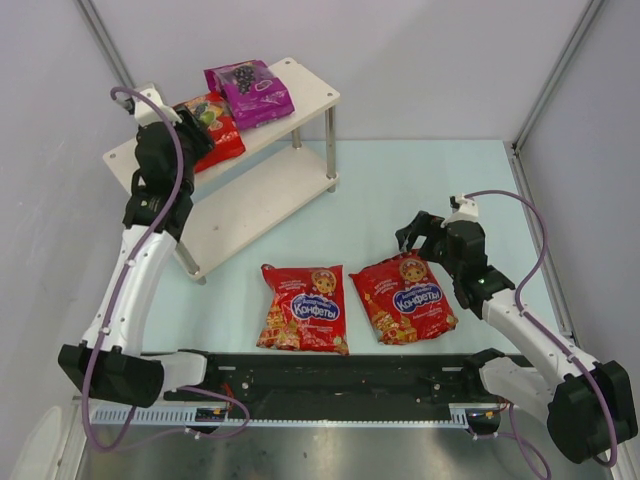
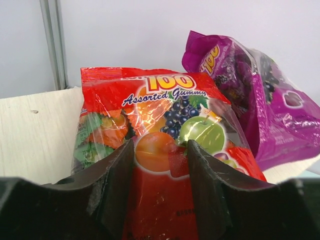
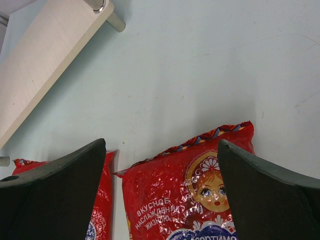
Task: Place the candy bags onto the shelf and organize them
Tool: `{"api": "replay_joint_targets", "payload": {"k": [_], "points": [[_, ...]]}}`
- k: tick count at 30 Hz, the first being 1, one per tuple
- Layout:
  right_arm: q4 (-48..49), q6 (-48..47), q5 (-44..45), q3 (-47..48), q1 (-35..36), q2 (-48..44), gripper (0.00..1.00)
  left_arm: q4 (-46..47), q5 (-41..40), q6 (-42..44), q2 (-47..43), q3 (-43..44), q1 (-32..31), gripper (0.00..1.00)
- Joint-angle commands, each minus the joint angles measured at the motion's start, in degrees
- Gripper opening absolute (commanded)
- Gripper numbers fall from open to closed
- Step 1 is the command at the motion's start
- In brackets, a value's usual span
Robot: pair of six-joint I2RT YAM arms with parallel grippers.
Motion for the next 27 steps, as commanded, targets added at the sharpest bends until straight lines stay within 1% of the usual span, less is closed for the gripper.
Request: {"api": "replay_joint_targets", "payload": {"k": [1, 13, 18, 19, 21, 22, 24, 25, 27], "points": [[0.61, -0.85, 1.64, 0.08, -0.34, -0.22, 0.97, -6.56, -3.23, -2.3, 3.77, -0.51, 1.19, 0.52], [0.26, -1.29, 1.64, 0.08, -0.86, -0.31, 0.98, -6.73, -8.23, -5.99, 3.34, -2.35, 1.19, 0.49], [0.35, -1.55, 1.81, 0.08, -0.86, -0.22, 0.98, -4.71, -10.09, -6.44, -3.24, -4.29, 1.19, 0.67], [0.43, -1.64, 1.81, 0.08, -0.95, -0.13, 0.98, -4.53, -10.18, -6.18, -4.13, -3.25, 1.19, 0.76], [0.7, -1.64, 1.46, 0.08, -0.95, 0.04, 0.98, -4.1, -9.83, -5.65, -5.8, -1.14, 1.19, 0.82], [1.05, -1.47, 1.29, 0.08, -0.95, 0.39, 0.98, -4.01, -9.57, -4.95, -5.89, 1.48, 1.19, 0.88], [1.4, -1.38, 0.76, 0.08, -1.04, 0.57, 0.98, -3.48, -7.99, -4.24, -5.63, 4.66, 1.11, 0.93], [1.57, -1.38, 0.67, 0.08, -1.04, 0.83, 0.98, -3.13, -7.29, -3.89, -4.5, 7.55, 1.11, 0.98], [1.58, -1.38, 0.67, 0.08, -1.13, 0.75, 0.98, -2.17, -4.75, -3.54, -2.74, 10.46, 1.11, 1.0]]}}
